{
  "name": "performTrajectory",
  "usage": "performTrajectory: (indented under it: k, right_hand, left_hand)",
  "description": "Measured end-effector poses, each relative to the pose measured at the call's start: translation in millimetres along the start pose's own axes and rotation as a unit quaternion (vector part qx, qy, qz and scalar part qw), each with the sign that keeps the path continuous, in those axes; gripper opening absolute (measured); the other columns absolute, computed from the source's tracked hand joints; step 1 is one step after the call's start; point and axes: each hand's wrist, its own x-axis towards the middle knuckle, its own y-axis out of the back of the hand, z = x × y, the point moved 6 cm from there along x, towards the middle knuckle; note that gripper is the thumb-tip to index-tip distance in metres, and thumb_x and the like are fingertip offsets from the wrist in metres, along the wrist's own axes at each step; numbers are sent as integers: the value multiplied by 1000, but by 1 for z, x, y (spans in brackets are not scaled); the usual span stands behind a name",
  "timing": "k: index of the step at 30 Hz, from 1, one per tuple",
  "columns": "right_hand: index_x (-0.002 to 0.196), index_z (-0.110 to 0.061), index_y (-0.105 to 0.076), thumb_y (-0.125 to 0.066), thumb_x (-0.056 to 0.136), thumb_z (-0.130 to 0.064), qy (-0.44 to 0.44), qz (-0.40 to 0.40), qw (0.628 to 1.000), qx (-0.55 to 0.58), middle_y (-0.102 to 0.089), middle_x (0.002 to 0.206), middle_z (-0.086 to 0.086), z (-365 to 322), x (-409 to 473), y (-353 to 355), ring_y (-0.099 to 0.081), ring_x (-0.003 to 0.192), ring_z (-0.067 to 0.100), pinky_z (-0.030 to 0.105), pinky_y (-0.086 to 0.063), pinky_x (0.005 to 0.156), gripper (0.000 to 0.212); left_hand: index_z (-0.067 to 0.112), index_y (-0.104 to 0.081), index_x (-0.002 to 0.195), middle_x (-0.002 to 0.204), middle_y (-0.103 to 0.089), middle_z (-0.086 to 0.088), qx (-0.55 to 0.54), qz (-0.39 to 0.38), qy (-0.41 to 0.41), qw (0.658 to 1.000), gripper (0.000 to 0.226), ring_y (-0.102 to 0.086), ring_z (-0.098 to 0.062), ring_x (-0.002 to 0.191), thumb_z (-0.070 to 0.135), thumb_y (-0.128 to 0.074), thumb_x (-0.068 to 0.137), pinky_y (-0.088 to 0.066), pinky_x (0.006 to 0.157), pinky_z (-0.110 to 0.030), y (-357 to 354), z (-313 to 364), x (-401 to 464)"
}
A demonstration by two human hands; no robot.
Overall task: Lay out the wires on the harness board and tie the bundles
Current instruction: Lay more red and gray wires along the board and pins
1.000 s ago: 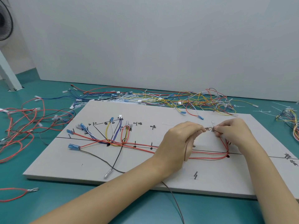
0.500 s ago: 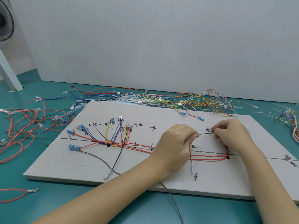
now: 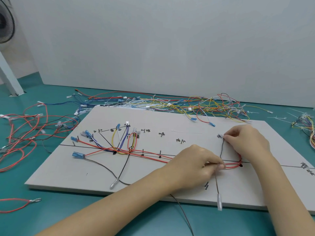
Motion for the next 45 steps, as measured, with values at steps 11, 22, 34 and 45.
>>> performTrajectory:
  k: [11, 22, 34, 45]
  right_hand:
    - [78, -15, -63, -66, 89, -17, 73, 4, 995, 70, -65, 86, 3, -3, 4, -11, -55, 85, 26, 33, -38, 71, 12]
    - [84, -6, -67, -65, 90, -14, 74, 40, 994, 69, -68, 89, 10, -6, 0, -11, -55, 88, 31, 32, -34, 70, 10]
    - [80, -9, -68, -68, 88, -13, 65, 32, 993, 89, -65, 83, 6, -3, 2, -10, -54, 82, 26, 31, -37, 71, 9]
    - [93, -24, -71, -67, 86, -33, 46, 30, 998, 24, -65, 103, -1, -20, -7, -2, -54, 105, 26, 37, -41, 88, 12]
  left_hand:
    - [11, -75, 107, 99, -75, -7, 19, -49, 33, 998, 20, -59, -23, 95, 17, -59, 95, -47, 83, -38, -4, -2, -1]
    - [8, -75, 95, 86, -73, -7, 60, -71, 42, 995, 18, -57, -21, 76, 12, -58, 93, -46, 72, -32, 14, -4, -1]
    - [5, -76, 95, 86, -75, -9, 44, 4, 1, 999, 16, -62, -27, 78, 10, -61, 91, -47, 70, -35, 11, -3, -8]
    - [20, -75, 103, 99, -75, 4, 68, 32, 30, 997, 20, -63, -21, 93, 23, -57, 95, -50, 74, -38, 11, 1, -9]
